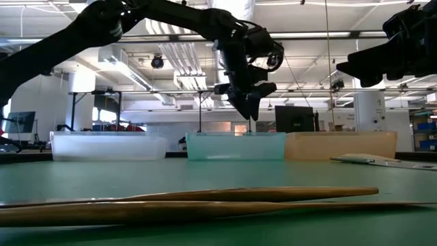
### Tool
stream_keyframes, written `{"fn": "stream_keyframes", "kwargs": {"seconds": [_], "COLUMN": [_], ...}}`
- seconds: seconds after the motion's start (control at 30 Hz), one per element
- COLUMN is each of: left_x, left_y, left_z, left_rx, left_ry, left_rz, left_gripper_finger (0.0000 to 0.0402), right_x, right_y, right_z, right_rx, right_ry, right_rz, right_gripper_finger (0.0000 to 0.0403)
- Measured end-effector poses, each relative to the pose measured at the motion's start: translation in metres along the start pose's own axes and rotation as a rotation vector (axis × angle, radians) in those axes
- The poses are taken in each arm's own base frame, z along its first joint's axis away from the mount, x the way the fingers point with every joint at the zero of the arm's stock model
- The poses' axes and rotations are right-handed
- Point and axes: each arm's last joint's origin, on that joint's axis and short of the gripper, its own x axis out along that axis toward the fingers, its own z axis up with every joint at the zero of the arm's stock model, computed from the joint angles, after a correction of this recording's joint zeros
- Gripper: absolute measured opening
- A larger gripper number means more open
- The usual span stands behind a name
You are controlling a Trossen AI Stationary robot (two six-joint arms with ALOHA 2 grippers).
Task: Sort silverware by color (type)
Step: Put the top left gold knife into the yellow bin
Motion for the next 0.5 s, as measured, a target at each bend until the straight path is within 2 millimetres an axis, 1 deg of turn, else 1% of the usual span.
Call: {"fn": "stream_keyframes", "kwargs": {"seconds": [0.1, 0.17, 0.2, 0.23, 0.3, 0.4, 0.5], "left_x": [-0.006, -0.015, -0.021, -0.028, -0.045, -0.071, -0.091], "left_y": [0.000, -0.001, -0.006, -0.012, -0.029, -0.055, -0.080], "left_z": [-0.008, -0.011, -0.011, -0.011, -0.012, -0.017, -0.025], "left_rx": [-0.039, -0.042, -0.018, 0.020, 0.110, 0.272, 0.410], "left_ry": [0.106, 0.168, 0.175, 0.168, 0.146, 0.089, 0.041], "left_rz": [-0.102, -0.246, -0.332, -0.409, -0.508, -0.563, -0.589], "left_gripper_finger": [0.0151, 0.0152, 0.0153, 0.0153, 0.0153, 0.0153, 0.0150], "right_x": [0.000, 0.000, 0.000, 0.000, 0.000, 0.000, 0.000], "right_y": [0.000, 0.000, 0.000, 0.000, 0.000, 0.000, 0.000], "right_z": [0.000, 0.000, 0.000, 0.000, 0.000, 0.000, 0.000], "right_rx": [0.000, 0.000, 0.000, 0.000, 0.000, 0.000, 0.000], "right_ry": [0.000, 0.000, 0.000, 0.000, 0.000, 0.000, 0.000], "right_rz": [0.000, 0.000, 0.000, 0.000, 0.000, 0.000, 0.000], "right_gripper_finger": [0.0231, 0.0231, 0.0231, 0.0231, 0.0231, 0.0231, 0.0231]}}
